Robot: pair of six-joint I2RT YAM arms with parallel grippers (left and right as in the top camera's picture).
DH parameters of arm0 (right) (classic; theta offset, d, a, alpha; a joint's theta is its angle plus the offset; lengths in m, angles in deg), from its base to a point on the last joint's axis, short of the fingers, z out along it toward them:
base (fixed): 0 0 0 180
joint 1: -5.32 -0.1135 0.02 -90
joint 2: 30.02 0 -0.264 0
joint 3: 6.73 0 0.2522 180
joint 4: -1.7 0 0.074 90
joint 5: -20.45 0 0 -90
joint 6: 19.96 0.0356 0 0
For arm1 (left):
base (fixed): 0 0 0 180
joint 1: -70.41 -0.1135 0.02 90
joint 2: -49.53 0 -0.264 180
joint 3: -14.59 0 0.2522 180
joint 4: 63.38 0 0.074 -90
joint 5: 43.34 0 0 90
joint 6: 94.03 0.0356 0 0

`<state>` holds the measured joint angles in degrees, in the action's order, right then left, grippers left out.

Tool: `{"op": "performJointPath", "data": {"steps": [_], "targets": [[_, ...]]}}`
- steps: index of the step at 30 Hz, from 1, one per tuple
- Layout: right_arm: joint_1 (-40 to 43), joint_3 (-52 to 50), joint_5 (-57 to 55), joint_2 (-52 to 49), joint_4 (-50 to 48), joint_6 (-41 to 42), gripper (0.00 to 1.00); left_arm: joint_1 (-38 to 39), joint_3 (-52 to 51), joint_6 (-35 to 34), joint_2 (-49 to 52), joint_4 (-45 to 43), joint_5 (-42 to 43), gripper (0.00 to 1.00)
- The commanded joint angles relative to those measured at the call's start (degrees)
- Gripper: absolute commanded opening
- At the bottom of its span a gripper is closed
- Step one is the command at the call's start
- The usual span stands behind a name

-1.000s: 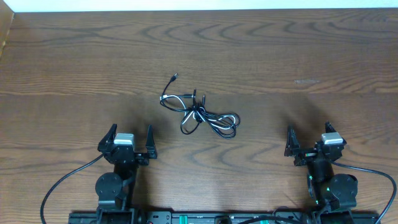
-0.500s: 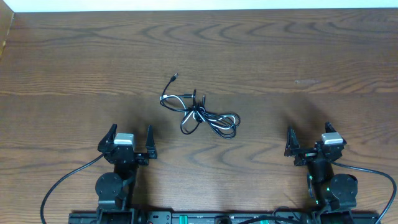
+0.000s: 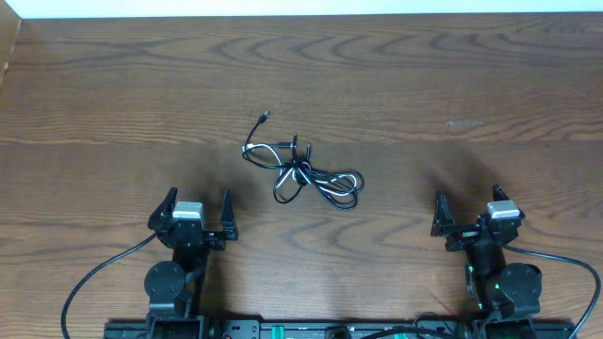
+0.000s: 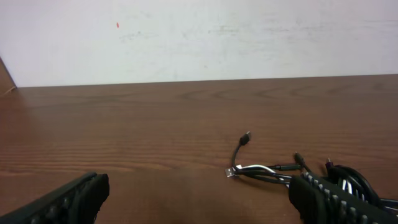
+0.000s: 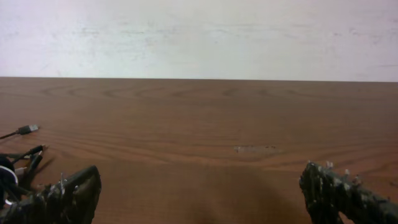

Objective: Untangle cables

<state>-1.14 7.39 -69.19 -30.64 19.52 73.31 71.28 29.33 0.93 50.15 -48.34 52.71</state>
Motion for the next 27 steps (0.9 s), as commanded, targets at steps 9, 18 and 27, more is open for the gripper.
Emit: {"op": "performJointPath", "data": {"steps": [9, 18, 27], "targets": [[-0.4, 0.0, -0.2, 0.1, 0.3, 0.1, 0.99, 0.1, -0.7, 0.8, -0.3, 2.3, 0.8, 0.98], [-0.4, 0.0, -0.2, 0.1, 0.3, 0.1, 0.99, 0.1, -0.7, 0.8, -0.3, 1.8, 0.8, 0.98], [-0.4, 0.0, -0.2, 0.1, 0.3, 0.1, 0.99, 0.1, -0.7, 0.4, -0.3, 0.0, 0.8, 0.98]]}}
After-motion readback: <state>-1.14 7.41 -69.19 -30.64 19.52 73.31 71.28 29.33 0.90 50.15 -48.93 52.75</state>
